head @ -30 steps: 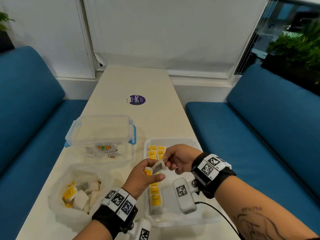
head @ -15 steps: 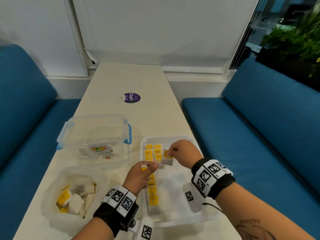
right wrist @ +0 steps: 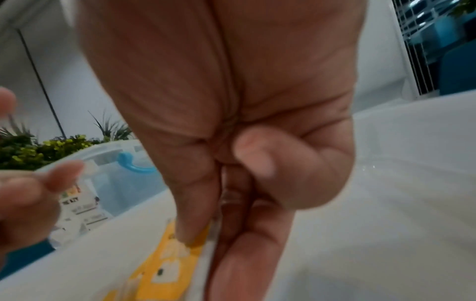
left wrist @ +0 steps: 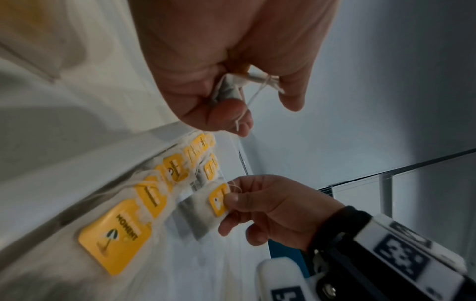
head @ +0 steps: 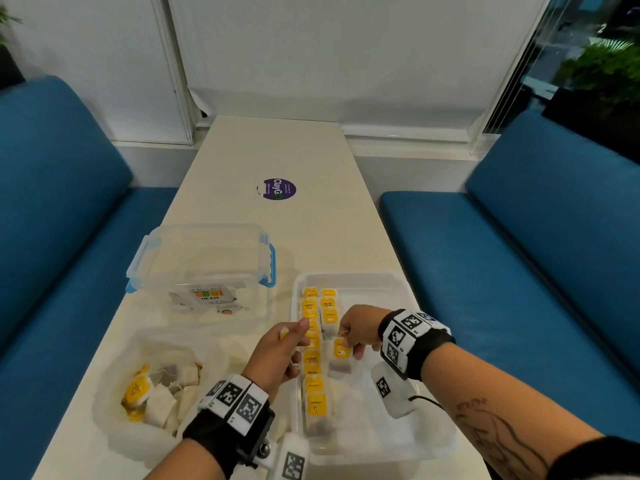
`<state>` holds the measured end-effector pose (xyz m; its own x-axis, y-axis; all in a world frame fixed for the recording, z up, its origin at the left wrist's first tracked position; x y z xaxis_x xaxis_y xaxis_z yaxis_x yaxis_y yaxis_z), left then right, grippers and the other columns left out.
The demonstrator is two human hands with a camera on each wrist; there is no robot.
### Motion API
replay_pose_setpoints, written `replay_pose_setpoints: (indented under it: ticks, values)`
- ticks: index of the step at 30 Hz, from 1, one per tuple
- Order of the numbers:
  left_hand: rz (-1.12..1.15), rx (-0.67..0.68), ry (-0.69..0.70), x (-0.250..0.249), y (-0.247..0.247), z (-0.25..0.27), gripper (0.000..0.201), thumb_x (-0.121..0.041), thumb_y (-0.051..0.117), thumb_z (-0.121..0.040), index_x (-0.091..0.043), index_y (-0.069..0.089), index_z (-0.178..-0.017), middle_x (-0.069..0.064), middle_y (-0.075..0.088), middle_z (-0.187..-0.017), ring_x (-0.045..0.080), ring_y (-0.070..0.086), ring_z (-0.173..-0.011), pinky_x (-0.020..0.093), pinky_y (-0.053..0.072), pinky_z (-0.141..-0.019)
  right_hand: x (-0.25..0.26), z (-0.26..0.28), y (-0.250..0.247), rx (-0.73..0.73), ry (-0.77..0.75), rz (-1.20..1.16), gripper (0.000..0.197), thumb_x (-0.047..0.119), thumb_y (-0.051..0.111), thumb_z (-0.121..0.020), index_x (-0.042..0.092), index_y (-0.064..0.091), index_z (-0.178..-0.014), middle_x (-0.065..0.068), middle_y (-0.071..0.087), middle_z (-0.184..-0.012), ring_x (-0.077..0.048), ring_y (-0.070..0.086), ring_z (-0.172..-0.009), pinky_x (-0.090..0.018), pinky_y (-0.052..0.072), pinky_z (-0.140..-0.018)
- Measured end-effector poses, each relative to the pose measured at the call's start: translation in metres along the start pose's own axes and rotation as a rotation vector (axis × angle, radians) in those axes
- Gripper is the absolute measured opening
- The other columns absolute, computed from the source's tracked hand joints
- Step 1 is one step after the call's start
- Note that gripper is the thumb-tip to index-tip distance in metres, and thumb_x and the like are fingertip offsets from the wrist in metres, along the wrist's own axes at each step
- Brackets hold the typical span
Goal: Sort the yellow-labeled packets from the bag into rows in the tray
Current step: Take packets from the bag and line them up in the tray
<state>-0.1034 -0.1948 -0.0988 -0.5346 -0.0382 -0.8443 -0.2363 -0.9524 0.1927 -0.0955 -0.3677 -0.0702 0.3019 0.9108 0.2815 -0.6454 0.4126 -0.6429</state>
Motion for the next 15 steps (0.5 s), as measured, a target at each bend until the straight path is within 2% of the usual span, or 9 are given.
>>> replay_pose_setpoints:
  ticks: [2, 4, 5, 6, 8, 9, 11, 13, 15]
  values:
    - [-0.001, 0.005, -0.007, 0.001, 0.000, 0.000, 0.032, -0.037, 0.059, -0.087, -0.010, 0.059, -0.104, 0.003, 0.056, -0.084, 0.011, 0.039, -0.057, 0.021, 0.033, -0.051, 0.001, -0.011, -0.002, -0.002, 0.017, -0.004, 0.011, 0.010, 0.053, -0.093, 0.007, 0.058, -0.103, -0.002, 0.063, -0.072, -0.004, 0.054, -0.057, -0.014, 0.036, -0.046]
    - [-0.003, 0.005, -0.009, 0.003, 0.000, -0.001, 0.030, -0.037, 0.058, -0.088, -0.011, 0.059, -0.103, 0.002, 0.056, -0.084, 0.010, 0.040, -0.056, 0.020, 0.034, -0.050, 0.003, -0.023, -0.006, -0.052, 0.012, 0.052, 0.017, 0.008, 0.056, -0.091, 0.002, 0.062, -0.106, -0.012, 0.071, -0.092, -0.011, 0.059, -0.065, -0.015, 0.036, -0.046]
    - [-0.004, 0.004, -0.008, 0.003, -0.001, -0.001, 0.029, -0.037, 0.058, -0.088, -0.011, 0.059, -0.102, 0.002, 0.056, -0.084, 0.010, 0.040, -0.056, 0.020, 0.034, -0.049, 0.003, -0.030, -0.009, -0.079, 0.016, 0.080, 0.014, 0.007, 0.058, -0.090, 0.002, 0.063, -0.101, -0.015, 0.070, -0.101, -0.013, 0.059, -0.066, -0.017, 0.036, -0.049]
    - [-0.006, 0.003, -0.007, 0.004, -0.001, -0.001, 0.030, -0.037, 0.058, -0.088, -0.011, 0.059, -0.103, 0.002, 0.056, -0.084, 0.009, 0.040, -0.056, 0.019, 0.035, -0.049, 0.003, -0.035, -0.011, -0.105, 0.013, 0.107, 0.005, 0.007, 0.058, -0.089, 0.005, 0.063, -0.090, -0.015, 0.070, -0.100, -0.012, 0.056, -0.062, -0.017, 0.036, -0.050]
    - [-0.008, 0.001, -0.004, 0.005, -0.001, -0.002, 0.030, -0.037, 0.057, -0.089, -0.011, 0.059, -0.103, 0.001, 0.057, -0.084, 0.009, 0.041, -0.056, 0.019, 0.035, -0.050, 0.002, -0.046, -0.013, -0.141, 0.032, 0.122, 0.019, 0.007, 0.059, -0.088, 0.012, 0.055, -0.070, -0.008, 0.067, -0.080, -0.008, 0.047, -0.054, -0.018, 0.037, -0.050]
    - [-0.008, 0.002, -0.003, 0.005, -0.001, -0.002, 0.030, -0.038, 0.057, -0.089, -0.011, 0.059, -0.102, 0.001, 0.057, -0.083, 0.009, 0.041, -0.056, 0.020, 0.035, -0.050, 0.001, -0.050, -0.014, -0.151, 0.043, 0.103, 0.024, 0.008, 0.060, -0.088, 0.013, 0.052, -0.066, -0.006, 0.064, -0.076, -0.008, 0.046, -0.053, -0.018, 0.038, -0.050]
    - [-0.004, 0.007, 0.003, 0.005, 0.000, -0.003, 0.031, -0.038, 0.056, -0.089, -0.011, 0.059, -0.103, 0.001, 0.057, -0.083, 0.009, 0.042, -0.057, 0.020, 0.035, -0.050, -0.002, -0.057, -0.014, -0.186, 0.041, 0.054, 0.026, 0.009, 0.060, -0.087, 0.016, 0.051, -0.064, -0.006, 0.066, -0.078, -0.007, 0.050, -0.052, -0.016, 0.040, -0.044]
    - [0.006, 0.013, 0.009, 0.005, 0.000, -0.003, 0.030, -0.039, 0.055, -0.089, -0.012, 0.060, -0.102, 0.002, 0.057, -0.083, 0.010, 0.042, -0.057, 0.020, 0.035, -0.050, -0.006, -0.062, -0.012, -0.245, 0.038, -0.030, 0.024, 0.011, 0.061, -0.085, 0.019, 0.050, -0.065, -0.001, 0.063, -0.071, -0.004, 0.056, -0.043, -0.013, 0.039, -0.037]
    - [0.020, 0.032, 0.007, 0.004, 0.001, -0.003, 0.032, -0.040, 0.051, -0.091, -0.012, 0.060, -0.103, 0.003, 0.056, -0.084, 0.010, 0.042, -0.057, 0.020, 0.035, -0.049, -0.006, -0.065, -0.010, -0.246, 0.048, -0.054, 0.022, 0.015, 0.063, -0.084, 0.019, 0.050, -0.066, -0.001, 0.062, -0.071, 0.001, 0.056, -0.036, -0.013, 0.046, -0.043]
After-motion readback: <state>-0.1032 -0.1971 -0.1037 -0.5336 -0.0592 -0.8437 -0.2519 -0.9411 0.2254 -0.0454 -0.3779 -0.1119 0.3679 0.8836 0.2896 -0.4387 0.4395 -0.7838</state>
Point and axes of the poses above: each hand's wrist, its own z-axis away from the middle knuckle, its own y-axis out of the palm, x = y × z, the point moved 1 cm from there along -z, towards the middle knuckle
